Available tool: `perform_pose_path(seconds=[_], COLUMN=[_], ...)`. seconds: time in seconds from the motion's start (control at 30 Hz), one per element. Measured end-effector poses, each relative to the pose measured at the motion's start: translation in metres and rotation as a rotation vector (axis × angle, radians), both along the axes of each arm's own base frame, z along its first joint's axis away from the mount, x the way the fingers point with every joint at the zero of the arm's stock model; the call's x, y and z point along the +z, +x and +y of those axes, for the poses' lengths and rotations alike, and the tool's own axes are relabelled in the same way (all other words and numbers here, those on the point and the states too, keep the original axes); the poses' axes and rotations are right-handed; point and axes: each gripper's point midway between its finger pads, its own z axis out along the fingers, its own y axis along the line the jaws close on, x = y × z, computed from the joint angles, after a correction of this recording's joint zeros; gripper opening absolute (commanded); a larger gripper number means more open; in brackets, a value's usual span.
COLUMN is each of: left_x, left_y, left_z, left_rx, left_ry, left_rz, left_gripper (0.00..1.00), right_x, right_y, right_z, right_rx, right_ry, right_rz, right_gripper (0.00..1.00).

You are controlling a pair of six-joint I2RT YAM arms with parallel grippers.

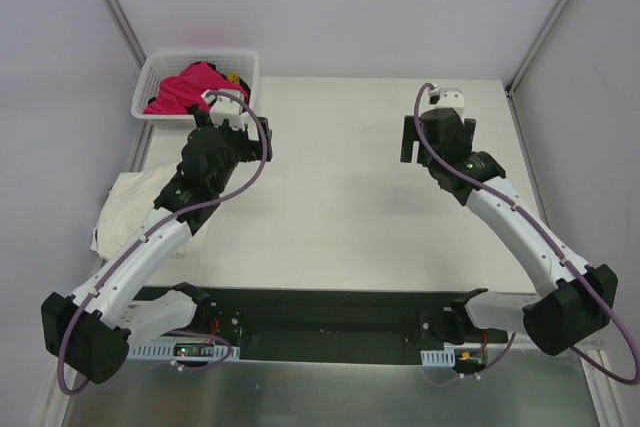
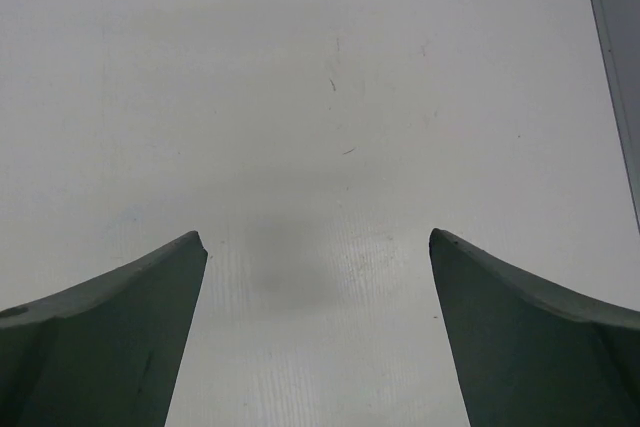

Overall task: Fold and stack the t-shirts
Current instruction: Grab crumpled tshirt from bin with the left arm

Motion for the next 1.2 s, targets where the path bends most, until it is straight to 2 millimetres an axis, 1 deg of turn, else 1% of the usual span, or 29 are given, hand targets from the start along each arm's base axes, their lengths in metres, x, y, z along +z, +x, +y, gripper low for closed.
perform_pose_path(seconds=[0.23, 0.33, 0.43, 0.5, 0.57, 0.67, 0.77, 0.87, 0.97, 1.1, 1.2], left_x=[-0.009, -0.01, -0.004, 0.002, 0.012, 0.03, 0.056, 0.081, 0.101, 0.121, 0.147], left_y=[-0.001, -0.004, -0.011, -0.016, -0.019, -0.022, -0.029, -0.038, -0.043, -0.035, -0.021], left_z=[0.0, 0.002, 0.004, 0.005, 0.005, 0.005, 0.007, 0.013, 0.02, 0.027, 0.032], left_rx=[-0.006, -0.007, -0.019, -0.032, -0.046, -0.064, -0.071, -0.063, -0.041, 0.01, 0.071], left_ry=[0.014, 0.018, 0.013, 0.01, 0.011, 0.005, -0.01, -0.023, -0.023, 0.027, 0.068], left_rz=[0.011, -0.001, -0.051, -0.09, -0.129, -0.195, -0.302, -0.405, -0.485, -0.521, -0.546], left_gripper=[0.99, 0.99, 0.97, 0.94, 0.94, 0.94, 0.93, 0.93, 0.94, 0.96, 0.98], right_x=[-0.004, -0.005, -0.005, -0.002, 0.007, 0.032, 0.057, 0.076, 0.091, 0.102, 0.124], right_y=[-0.001, -0.002, -0.005, -0.01, -0.012, -0.013, -0.015, -0.02, -0.018, -0.016, -0.015], right_z=[-0.003, -0.003, -0.003, -0.005, -0.005, -0.005, -0.008, -0.013, -0.015, -0.018, -0.02], right_rx=[-0.005, 0.004, 0.031, 0.05, 0.064, 0.081, 0.09, 0.094, 0.091, 0.084, 0.078], right_ry=[0.0, 0.006, 0.018, 0.025, 0.034, 0.057, 0.083, 0.086, 0.076, 0.048, 0.04], right_rz=[0.004, -0.017, -0.06, -0.1, -0.145, -0.246, -0.375, -0.466, -0.516, -0.535, -0.571], right_gripper=[0.96, 0.96, 0.96, 0.97, 0.97, 0.98, 0.98, 0.98, 0.98, 0.98, 0.98])
